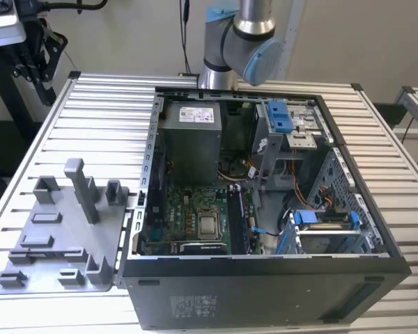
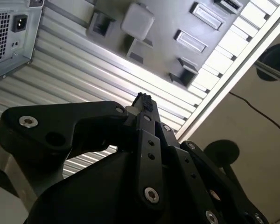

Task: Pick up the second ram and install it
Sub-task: 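Reach for the second ram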

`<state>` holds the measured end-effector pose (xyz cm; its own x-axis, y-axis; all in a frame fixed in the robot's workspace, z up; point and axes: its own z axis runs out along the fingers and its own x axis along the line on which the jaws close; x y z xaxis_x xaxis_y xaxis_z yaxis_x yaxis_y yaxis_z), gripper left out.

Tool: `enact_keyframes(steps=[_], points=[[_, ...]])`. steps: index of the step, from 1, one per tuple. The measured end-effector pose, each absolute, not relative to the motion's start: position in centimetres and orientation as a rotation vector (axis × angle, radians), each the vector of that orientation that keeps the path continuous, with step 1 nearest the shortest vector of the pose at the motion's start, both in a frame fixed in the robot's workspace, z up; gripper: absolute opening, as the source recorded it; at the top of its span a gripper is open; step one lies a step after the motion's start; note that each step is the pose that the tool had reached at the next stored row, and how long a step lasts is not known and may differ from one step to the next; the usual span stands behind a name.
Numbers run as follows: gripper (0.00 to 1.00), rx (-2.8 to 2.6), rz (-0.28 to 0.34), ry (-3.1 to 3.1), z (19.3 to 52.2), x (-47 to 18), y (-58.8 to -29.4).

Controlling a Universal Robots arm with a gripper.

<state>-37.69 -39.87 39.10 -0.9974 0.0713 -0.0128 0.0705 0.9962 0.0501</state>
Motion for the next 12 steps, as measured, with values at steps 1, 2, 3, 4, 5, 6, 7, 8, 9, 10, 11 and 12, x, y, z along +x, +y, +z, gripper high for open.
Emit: enact_keyframes(steps=[1,2,3,4,5,6,7,8,9,10,11,12], points=[[0.11,0.111,0.078,3.124,39.1,-38.0,-39.9],[0.11,0.111,0.078,3.124,39.1,-38.4,-39.9],[0.11,0.111,0.079,3.124,39.1,-38.7,-39.9],[0.11,0.111,0.079,3.124,39.1,-39.0,-39.9],[0.11,0.111,0.079,3.124,39.1,-39.3,-39.9],[0.11,0.111,0.079,3.124,39.1,-39.5,-39.9],[0.11,0.111,0.079,3.124,39.1,-39.5,-39.9],[0.11,0.111,0.079,3.124,39.1,-39.5,-39.9],[0.11,0.111,0.079,3.124,39.1,-39.5,-39.9],[0.11,0.111,0.079,3.124,39.1,-39.5,-39.9],[0.11,0.111,0.079,3.124,39.1,-39.5,-39.9],[0.11,0.111,0.080,3.124,39.1,-39.5,-40.0]])
